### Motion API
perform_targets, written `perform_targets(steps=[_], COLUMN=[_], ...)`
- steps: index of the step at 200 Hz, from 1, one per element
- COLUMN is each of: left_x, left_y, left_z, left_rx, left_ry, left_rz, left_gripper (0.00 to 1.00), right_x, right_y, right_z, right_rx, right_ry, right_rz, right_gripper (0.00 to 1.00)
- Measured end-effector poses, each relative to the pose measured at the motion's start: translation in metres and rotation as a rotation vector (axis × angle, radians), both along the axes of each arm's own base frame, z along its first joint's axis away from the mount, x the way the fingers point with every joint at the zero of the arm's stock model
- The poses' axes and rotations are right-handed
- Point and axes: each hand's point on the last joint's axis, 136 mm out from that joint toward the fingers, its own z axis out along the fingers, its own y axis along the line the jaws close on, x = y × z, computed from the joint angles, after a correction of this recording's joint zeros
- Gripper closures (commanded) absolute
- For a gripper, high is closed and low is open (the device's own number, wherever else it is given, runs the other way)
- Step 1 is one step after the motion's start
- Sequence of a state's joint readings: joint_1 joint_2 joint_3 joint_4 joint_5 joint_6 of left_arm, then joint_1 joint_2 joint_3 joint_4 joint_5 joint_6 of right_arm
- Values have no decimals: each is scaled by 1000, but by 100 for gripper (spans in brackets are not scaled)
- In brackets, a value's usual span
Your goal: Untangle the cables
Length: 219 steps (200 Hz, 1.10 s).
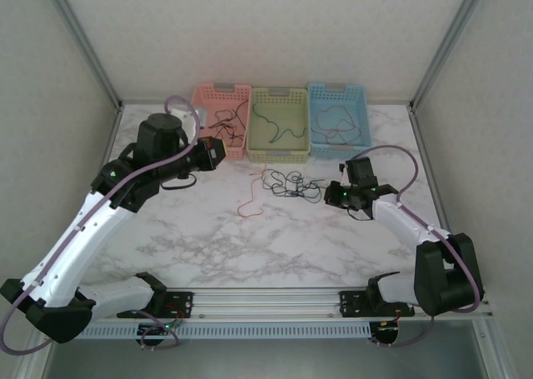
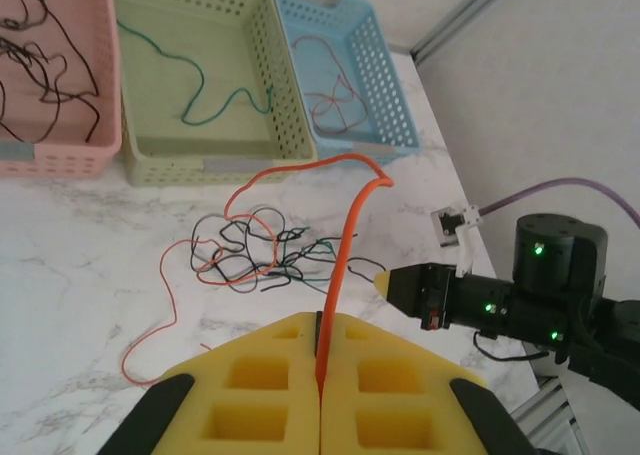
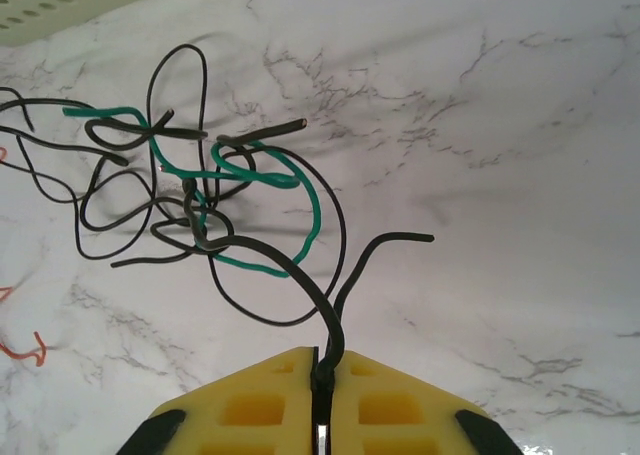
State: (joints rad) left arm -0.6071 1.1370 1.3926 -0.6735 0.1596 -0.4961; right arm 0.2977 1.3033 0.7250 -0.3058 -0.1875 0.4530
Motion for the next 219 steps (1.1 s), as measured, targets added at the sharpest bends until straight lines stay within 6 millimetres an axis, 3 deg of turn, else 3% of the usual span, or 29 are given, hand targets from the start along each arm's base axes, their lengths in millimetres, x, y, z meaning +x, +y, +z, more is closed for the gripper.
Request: perform_targets(steps=[14,40,56,71,89,106,125,163,187,219], left_x=[-1,-7,-12,-16,-20,-24,-30,-46,-55,-57], left_y=[-2,-1,0,0,0,1,5,16,22,24], left_z=[-21,-69,-89,-94,-90,-90,-108,-184,-230,-270], left_rx=[17,69,92,93,77,64,75,148,202,262], left_ry=[35,124,164,176,163,150,169,320,419,501], left_rz=[-10,-22,-30,-40,-50,-57,-56,-36,-21,-5], left_gripper=[100,100,100,100,100,100,100,100,100,100], right_x=[-1,-5,-9,-9,-8,-10,-12,-15,-12,-11], right_y=[1,4,3,2,11,35,65,121,145,174], right_z=[3,5,5,14,44,75,89,75,62,41], right_rx=[9,20,8,4,28,76,109,85,67,39], right_ry=[-5,-1,3,-29,-140,-264,-303,-255,-210,-126], right_rz=[-2,5,18,20,47,124,224,412,478,534], right_gripper=[86,58,49,45,42,41,40,39,39,39])
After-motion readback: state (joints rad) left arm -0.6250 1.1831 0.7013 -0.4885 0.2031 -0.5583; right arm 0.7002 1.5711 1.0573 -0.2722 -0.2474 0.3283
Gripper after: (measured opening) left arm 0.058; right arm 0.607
